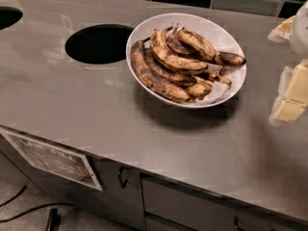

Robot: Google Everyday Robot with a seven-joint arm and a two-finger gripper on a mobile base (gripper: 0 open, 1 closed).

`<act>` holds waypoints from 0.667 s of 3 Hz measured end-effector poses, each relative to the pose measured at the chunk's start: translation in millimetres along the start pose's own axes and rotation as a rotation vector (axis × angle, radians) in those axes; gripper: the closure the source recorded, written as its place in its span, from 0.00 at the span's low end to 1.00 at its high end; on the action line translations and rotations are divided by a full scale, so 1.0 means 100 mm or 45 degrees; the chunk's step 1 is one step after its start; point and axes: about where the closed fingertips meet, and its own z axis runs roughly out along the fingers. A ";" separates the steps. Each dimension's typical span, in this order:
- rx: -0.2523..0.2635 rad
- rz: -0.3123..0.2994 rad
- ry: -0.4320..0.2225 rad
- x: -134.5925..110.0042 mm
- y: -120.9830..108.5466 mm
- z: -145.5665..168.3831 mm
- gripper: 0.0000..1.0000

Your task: Pick banana from white bowl

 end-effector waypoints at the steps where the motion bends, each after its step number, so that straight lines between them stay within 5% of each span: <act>1: 0.000 0.000 0.000 0.00 0.00 0.00 0.00; 2: 0.020 -0.033 0.002 -0.20 -0.08 -0.05 0.00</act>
Offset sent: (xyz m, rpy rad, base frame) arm 0.0243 0.0373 0.0203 -0.0319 -0.0184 0.0516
